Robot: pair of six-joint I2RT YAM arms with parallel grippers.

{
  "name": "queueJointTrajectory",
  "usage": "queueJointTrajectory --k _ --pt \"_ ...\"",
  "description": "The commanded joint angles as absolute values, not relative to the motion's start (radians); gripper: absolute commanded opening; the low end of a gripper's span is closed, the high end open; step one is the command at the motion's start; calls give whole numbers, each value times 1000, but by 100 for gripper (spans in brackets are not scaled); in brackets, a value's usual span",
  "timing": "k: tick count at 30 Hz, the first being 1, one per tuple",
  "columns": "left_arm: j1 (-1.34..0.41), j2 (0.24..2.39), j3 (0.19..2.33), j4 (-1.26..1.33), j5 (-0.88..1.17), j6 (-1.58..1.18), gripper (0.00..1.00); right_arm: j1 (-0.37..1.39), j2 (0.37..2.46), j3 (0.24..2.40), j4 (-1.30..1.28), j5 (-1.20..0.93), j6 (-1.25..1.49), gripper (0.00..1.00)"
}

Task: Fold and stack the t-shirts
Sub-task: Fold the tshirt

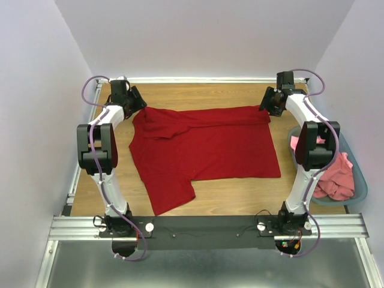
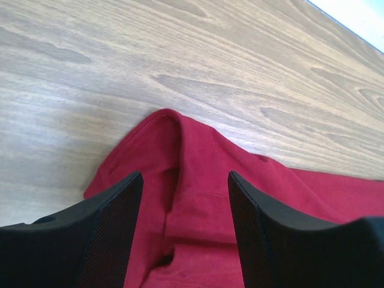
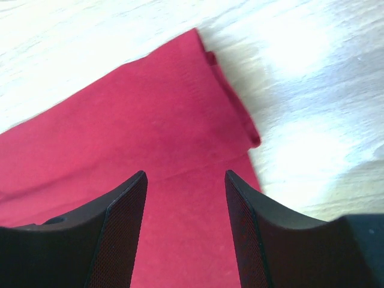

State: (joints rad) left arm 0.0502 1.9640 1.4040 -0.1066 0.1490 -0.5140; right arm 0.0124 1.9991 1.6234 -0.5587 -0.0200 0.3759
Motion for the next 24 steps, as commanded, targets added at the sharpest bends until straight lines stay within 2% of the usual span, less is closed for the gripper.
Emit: queueJointTrajectory --k 1,5,10,12,18,24 --pt "51 2003 1439 -92 198 -482 67 6 2048 1649 -542 -6 387 62" --pt "51 2003 1414 -101 166 -466 67 -21 2056 1637 -540 25 379 62" --pt "49 1933 1280 -89 149 -477 66 -46 2078 1637 -540 41 359 62" --pt "45 1893 1204 -78 147 -483 63 -51 2086 1637 -540 25 356 62" --pt "25 1816 1073 -45 143 -474 59 -57 2108 1625 -540 23 356 60" --pt "12 1807 1075 -14 176 -468 59 -74 2151 1649 -538 5 336 58"
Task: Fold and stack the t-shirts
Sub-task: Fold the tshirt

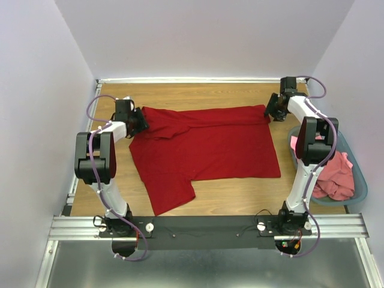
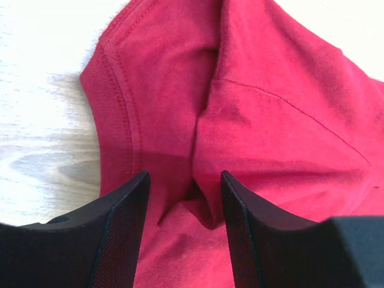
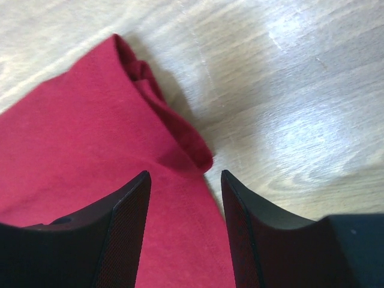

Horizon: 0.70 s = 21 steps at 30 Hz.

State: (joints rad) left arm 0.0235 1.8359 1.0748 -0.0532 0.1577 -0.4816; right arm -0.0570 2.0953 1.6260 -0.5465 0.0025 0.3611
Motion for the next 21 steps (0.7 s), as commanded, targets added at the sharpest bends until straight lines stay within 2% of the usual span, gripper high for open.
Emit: queueJointTrajectory --k 1,8,11,21 --pt "12 1804 1077 -12 176 -466 59 -74 2155 1652 -538 0 334 58" --pt "9 1783 1078 -11 179 -463 59 -80 2204 1658 -540 -46 319 58" --pt "9 1763 1074 -9 172 -460 59 -81 2201 1643 -538 -46 316 53" --pt "9 1749 1055 -8 176 -459 64 -81 2191 1638 -540 -52 302 14"
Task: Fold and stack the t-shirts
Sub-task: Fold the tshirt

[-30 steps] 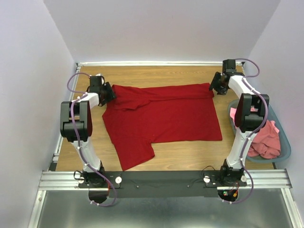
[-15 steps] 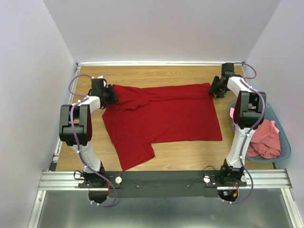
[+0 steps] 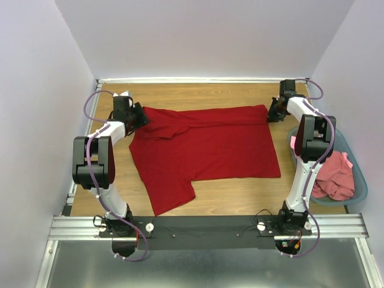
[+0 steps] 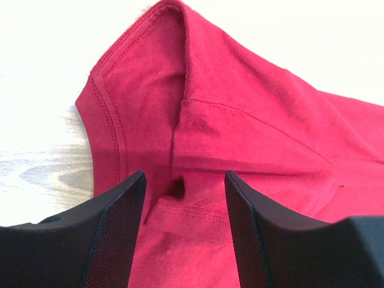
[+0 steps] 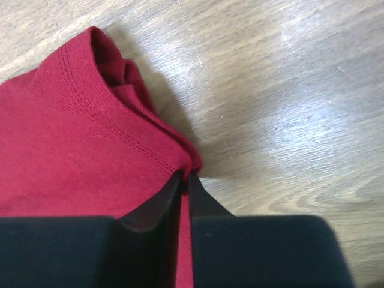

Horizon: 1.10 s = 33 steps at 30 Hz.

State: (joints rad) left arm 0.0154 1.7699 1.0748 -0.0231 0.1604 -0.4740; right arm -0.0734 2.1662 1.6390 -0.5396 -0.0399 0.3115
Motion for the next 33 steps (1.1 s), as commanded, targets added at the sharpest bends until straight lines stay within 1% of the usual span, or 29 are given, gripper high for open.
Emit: queueJointTrajectory --k 1,4,9,16,18,24,28,29,33 --pt "9 1749 1054 -8 175 -459 64 -81 2191 1640 -540 -52 302 12" --pt "5 1752 1045 -6 166 -450 64 -81 2191 1640 -540 -58 302 6" --pt "3 1763 1026 -5 163 -437 57 -81 2194 1643 -540 -64 304 5" --pt "3 1784 1012 81 186 -405 57 -81 2197 1649 -540 -71 298 5" --pt "-28 1789 1006 98 201 -399 57 -81 2197 1649 -540 -71 296 5" --pt "-44 1804 1008 103 207 -396 57 -81 2192 1652 -540 -66 291 5" --pt "-44 1801 1002 78 141 -411 57 -81 2189 1654 -540 -67 290 5" --pt "-44 1799 1003 69 97 -413 57 -81 2186 1652 -541 -67 290 5" --pt "-43 1796 1006 41 23 -433 59 -81 2183 1649 -540 -69 287 4"
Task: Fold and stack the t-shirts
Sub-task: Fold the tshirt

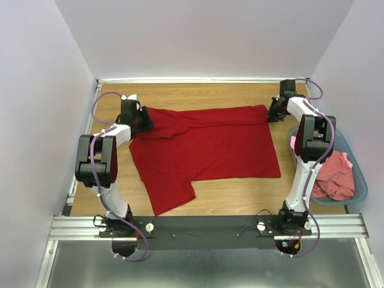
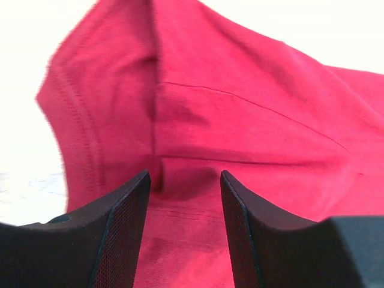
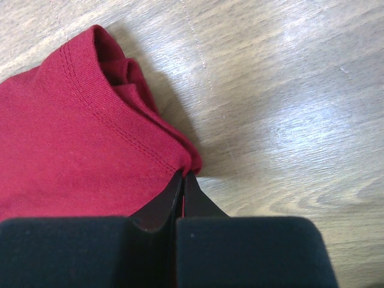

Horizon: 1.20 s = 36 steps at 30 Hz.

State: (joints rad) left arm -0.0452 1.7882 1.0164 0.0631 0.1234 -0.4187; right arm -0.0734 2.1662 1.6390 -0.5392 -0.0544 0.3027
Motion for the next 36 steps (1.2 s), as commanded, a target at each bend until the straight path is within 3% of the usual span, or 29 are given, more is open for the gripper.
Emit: queueJointTrajectory --k 1,8,12,14,15,18,25,36 --pt "-43 1796 1006 44 25 -434 60 -81 2183 1648 -541 -68 287 4" --pt "-49 1830 1022 48 118 -410 55 -81 2180 1654 -540 -66 285 4" --pt "-58 1835 1019 48 123 -403 40 -81 2177 1660 -541 -67 287 4" --pt "-57 1832 1019 43 109 -405 27 -81 2172 1663 -541 -71 285 3" --pt "-57 1819 1025 41 101 -405 13 -81 2171 1663 -541 -71 285 2" --pt "-57 1783 1052 23 52 -410 0 -81 2155 1661 -541 -63 281 1" --pt "-54 1796 1215 -175 -57 -387 0 -81 2106 1651 -545 -52 285 0" --pt "-54 1805 1273 -279 -94 -379 0 -81 2059 1594 -555 -77 301 1"
